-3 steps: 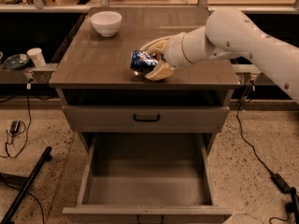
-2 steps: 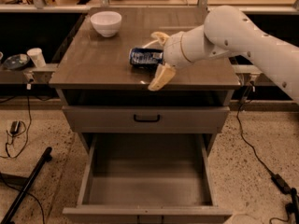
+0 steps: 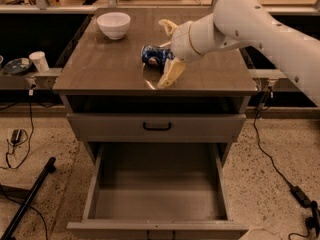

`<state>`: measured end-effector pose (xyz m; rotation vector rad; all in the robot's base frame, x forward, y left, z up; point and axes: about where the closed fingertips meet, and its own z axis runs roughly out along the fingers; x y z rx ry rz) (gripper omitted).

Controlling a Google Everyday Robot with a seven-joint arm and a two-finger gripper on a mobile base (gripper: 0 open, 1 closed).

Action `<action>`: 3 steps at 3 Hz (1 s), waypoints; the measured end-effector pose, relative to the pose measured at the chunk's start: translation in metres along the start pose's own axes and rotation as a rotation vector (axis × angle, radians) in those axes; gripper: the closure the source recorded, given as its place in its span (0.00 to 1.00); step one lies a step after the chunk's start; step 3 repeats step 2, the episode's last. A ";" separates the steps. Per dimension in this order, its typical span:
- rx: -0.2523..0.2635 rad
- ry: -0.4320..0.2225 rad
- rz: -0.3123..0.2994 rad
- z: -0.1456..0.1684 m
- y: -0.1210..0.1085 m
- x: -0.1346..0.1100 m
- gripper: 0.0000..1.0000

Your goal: Pick pepsi can from middle drawer and place on counter

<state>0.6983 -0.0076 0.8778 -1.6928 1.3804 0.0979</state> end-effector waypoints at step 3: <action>0.025 -0.003 -0.029 -0.006 -0.012 -0.007 0.00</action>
Offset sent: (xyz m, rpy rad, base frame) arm 0.0038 0.0003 0.0130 -0.0022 -0.0353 0.0032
